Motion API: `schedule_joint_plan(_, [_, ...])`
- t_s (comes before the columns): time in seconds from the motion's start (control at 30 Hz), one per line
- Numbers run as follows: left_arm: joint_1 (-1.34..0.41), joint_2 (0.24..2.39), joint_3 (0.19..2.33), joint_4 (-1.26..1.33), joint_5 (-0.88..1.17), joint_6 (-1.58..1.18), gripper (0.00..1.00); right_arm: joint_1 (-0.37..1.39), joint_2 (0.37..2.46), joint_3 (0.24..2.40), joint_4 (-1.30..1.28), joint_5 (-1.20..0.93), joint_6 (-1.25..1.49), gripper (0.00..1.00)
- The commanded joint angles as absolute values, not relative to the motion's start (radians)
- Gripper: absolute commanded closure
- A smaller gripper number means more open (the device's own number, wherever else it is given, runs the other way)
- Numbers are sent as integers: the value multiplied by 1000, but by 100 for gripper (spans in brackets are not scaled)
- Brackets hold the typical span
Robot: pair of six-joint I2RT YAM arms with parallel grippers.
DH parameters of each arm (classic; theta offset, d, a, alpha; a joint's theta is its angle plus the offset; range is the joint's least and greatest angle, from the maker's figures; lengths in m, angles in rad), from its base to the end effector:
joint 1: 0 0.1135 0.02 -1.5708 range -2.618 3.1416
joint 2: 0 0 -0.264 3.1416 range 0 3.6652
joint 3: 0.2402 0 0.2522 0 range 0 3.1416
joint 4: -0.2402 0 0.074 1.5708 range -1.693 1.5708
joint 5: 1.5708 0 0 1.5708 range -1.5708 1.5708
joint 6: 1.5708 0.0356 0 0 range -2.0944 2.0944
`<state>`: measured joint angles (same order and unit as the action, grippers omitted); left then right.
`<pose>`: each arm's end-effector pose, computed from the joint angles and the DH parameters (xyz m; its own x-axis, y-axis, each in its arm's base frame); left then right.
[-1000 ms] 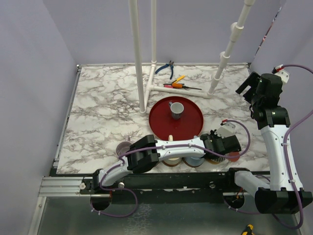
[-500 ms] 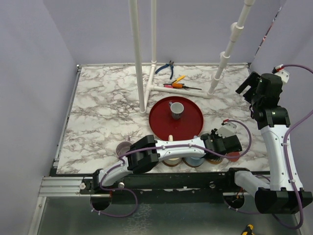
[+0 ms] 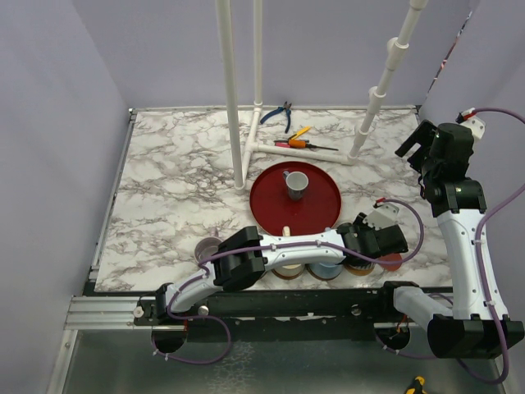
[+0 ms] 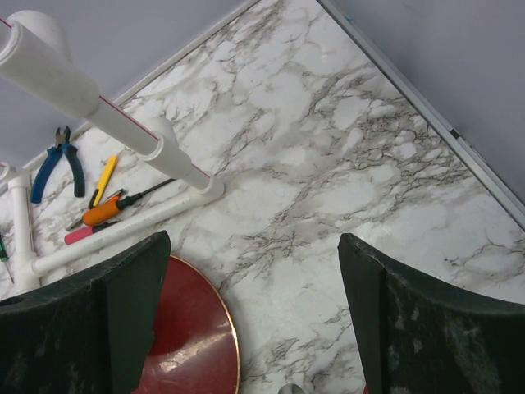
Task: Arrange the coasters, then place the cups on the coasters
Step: Place the cup on the coaster.
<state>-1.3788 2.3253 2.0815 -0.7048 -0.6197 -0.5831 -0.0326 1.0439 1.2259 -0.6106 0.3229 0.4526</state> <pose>0.1182 -0.4997 0.2213 -0.5339 0.3974 -0.7464 0.5278 0.8462 0.0731 0.2148 -0.0183 0.4003 -0.2339 0.4226 -0.8756 0.4689 0.8380 0.2792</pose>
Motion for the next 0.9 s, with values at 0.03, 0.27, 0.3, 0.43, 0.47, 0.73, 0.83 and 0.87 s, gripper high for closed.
schedule_joint_plan(0.03, [-1392, 2329, 2115, -698, -651, -579, 57, -35, 1031, 1211, -594, 305, 455, 12])
schedule_joint_plan(0.27, [-1397, 2318, 2140, -697, -686, -558, 51, -35, 1028, 1213, -592, 294, 451, 12])
schedule_joint_plan(0.3, [-1398, 2315, 2145, -697, -695, -555, 51, -35, 1027, 1215, -592, 292, 451, 12])
schedule_joint_plan(0.43, [-1407, 2294, 2147, -690, -741, -535, 48, -35, 1026, 1216, -593, 291, 449, 12])
schedule_joint_plan(0.47, [-1410, 2289, 2144, -685, -752, -530, 45, -35, 1026, 1218, -594, 291, 449, 12])
schedule_joint_plan(0.73, [-1422, 2144, 1926, -495, -683, -439, 43, -35, 1021, 1226, -600, 293, 442, 12])
schedule_joint_plan(0.83, [-1423, 2075, 1835, -403, -617, -372, 39, -35, 1016, 1223, -601, 295, 443, 12])
schedule_joint_plan(0.87, [-1423, 2065, 1821, -388, -588, -356, 39, -35, 1016, 1223, -601, 295, 443, 12])
